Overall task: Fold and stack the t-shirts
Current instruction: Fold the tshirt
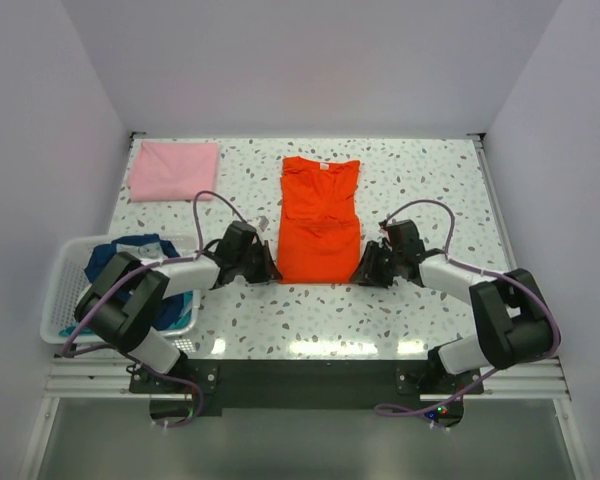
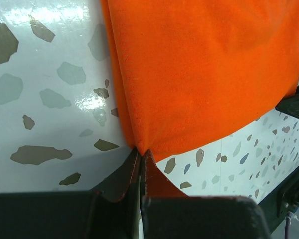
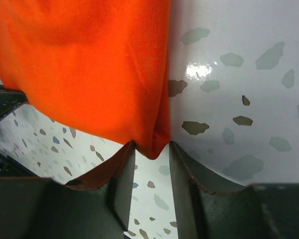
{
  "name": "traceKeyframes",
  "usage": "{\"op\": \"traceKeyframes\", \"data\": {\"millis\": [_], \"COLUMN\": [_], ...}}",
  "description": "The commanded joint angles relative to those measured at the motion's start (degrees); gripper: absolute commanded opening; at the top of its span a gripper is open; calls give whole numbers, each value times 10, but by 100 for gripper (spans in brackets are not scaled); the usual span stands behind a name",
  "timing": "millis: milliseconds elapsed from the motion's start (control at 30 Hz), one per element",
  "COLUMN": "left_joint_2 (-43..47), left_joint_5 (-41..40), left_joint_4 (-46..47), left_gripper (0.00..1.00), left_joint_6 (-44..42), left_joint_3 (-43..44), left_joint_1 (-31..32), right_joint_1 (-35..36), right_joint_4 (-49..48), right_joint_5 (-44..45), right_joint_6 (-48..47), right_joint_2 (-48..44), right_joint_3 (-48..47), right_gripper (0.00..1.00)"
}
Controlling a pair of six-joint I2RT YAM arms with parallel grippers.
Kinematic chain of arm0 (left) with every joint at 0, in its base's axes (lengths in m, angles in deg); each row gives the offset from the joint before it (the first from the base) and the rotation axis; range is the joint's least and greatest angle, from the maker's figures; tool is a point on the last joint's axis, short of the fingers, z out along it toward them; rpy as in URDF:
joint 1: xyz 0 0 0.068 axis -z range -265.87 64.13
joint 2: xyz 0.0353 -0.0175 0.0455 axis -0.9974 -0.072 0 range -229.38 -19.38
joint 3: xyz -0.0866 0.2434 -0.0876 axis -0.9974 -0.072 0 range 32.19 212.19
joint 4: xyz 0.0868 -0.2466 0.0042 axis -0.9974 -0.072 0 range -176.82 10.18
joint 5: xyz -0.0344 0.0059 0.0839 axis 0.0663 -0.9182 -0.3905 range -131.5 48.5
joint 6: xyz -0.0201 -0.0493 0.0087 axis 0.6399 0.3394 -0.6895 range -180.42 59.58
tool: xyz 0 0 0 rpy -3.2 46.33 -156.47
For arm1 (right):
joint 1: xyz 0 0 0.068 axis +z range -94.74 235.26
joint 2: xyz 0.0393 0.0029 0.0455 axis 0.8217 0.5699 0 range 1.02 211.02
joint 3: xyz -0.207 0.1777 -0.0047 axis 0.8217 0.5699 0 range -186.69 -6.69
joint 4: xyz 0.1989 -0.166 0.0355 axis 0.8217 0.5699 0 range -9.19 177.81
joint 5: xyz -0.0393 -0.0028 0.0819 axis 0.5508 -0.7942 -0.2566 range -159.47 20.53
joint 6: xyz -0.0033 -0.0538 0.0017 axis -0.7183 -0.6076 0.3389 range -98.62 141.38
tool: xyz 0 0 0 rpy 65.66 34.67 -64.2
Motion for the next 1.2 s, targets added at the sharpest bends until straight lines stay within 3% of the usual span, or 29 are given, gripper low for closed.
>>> {"op": "traceKeyframes", "data": {"millis": [0, 100, 400, 700, 900, 1167], "left_joint_2": [7, 15, 107, 223, 291, 391], "left_joint_5": [-23, -27, -46, -51, -87, -113], "left_joint_4": [-25, -29, -39, -94, -188, -267], "left_gripper": [0, 0, 0, 0, 0, 0], "left_joint_6": [-3, 4, 49, 128, 186, 183], "left_joint_3": [-12, -17, -115, -199, -202, -142], "left_joint_1": [2, 3, 44, 102, 173, 183], "right_joint_1": [-1, -2, 4, 47, 90, 91], "right_joint_4": [-11, -1, 29, 160, 267, 364], "right_joint_5": [-10, -14, -72, -42, -32, -8], "right_joint_6": [9, 15, 18, 36, 76, 55], "right_joint_2": [10, 11, -45, -205, -311, -378], "right_joint_3": [4, 17, 83, 153, 159, 88], "right_gripper": [36, 0, 0, 0, 0, 0]}}
